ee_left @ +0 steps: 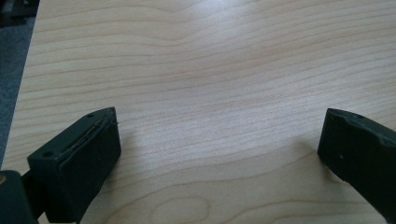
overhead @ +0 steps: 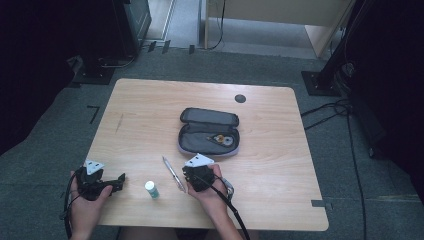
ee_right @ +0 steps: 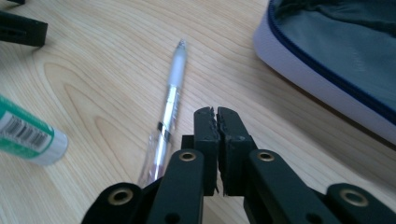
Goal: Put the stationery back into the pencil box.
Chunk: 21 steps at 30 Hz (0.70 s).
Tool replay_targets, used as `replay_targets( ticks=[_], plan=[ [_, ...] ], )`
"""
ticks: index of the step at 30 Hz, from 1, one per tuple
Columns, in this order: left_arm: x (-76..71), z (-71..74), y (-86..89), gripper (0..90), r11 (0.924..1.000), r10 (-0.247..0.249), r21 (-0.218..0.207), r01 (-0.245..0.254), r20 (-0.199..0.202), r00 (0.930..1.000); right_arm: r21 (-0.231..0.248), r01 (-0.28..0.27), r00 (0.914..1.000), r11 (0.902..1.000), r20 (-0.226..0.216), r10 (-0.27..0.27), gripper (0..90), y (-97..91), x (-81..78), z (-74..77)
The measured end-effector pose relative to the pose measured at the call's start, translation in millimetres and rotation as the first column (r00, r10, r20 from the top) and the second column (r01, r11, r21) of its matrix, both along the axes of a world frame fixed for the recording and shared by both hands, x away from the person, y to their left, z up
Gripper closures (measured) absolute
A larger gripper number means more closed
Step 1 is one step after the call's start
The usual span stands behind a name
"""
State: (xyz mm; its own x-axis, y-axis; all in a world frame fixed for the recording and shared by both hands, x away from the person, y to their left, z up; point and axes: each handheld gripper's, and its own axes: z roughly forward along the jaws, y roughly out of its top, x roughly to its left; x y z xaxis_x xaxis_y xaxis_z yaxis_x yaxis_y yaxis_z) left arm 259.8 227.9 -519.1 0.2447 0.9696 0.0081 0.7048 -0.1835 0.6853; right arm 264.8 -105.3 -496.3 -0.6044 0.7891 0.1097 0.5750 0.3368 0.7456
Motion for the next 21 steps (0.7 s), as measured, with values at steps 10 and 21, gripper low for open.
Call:
replay_targets(
  ticks=[10,21],
  plan=[
    [0.0,0.0,0.0,0.0,1.0,0.0,0.0,0.0,0.0,1.0,-0.011,-0.017,0.9991,0.9998,-0.04,0.016,74.3,39.8,23.6,-4.4],
    [0.0,0.0,0.0,0.0,1.0,0.0,0.0,0.0,0.0,1.0,-0.097,-0.04,0.9972,0.9945,-0.066,0.034,74.8,60.7,36.5,-10.5]
  ],
)
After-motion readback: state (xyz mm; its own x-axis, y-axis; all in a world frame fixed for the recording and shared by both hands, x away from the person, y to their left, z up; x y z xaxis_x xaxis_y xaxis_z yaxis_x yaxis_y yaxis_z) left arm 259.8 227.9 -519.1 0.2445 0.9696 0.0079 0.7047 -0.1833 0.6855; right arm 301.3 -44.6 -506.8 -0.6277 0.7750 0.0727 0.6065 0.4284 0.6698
